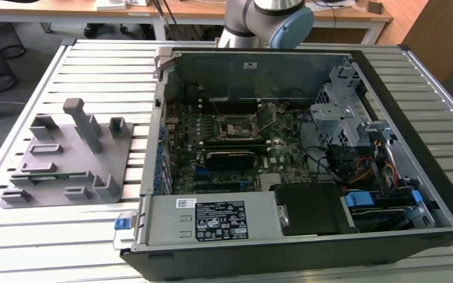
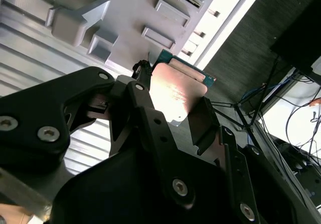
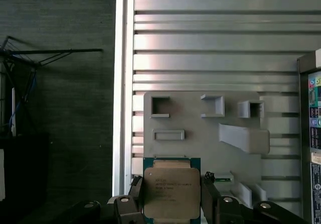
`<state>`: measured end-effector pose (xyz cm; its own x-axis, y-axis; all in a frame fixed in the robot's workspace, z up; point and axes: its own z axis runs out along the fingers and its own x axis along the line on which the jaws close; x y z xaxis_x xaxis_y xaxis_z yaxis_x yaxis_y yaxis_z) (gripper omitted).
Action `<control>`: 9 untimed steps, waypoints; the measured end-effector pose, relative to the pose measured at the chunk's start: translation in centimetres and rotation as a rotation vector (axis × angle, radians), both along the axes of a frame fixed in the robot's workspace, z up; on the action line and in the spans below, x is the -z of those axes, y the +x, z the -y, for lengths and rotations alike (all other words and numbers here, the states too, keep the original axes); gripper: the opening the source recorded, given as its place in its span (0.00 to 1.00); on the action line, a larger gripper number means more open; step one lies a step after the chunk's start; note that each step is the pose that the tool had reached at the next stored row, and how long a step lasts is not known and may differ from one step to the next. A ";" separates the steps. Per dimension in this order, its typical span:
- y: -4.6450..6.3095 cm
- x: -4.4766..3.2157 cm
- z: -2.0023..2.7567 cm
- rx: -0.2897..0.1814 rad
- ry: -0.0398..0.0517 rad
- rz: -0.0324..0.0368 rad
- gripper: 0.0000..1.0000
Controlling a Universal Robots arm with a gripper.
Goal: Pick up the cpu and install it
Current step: 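Pick up the cpu and move it towards the insertion slot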
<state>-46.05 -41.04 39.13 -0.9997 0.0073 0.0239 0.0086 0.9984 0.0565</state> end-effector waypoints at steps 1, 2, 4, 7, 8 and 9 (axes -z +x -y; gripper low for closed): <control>0.0 -0.16 0.00 0.000 0.0000 -0.0001 0.54; 0.0 -0.31 0.00 0.000 0.0000 0.0000 0.54; 0.0 -0.65 0.00 0.000 0.0000 -0.0001 0.54; 0.0 -1.13 0.00 0.000 0.0000 0.0000 0.54; 0.0 -1.29 0.00 0.000 0.0000 0.0000 0.54; 0.0 -1.47 0.00 0.000 0.0000 0.0000 0.54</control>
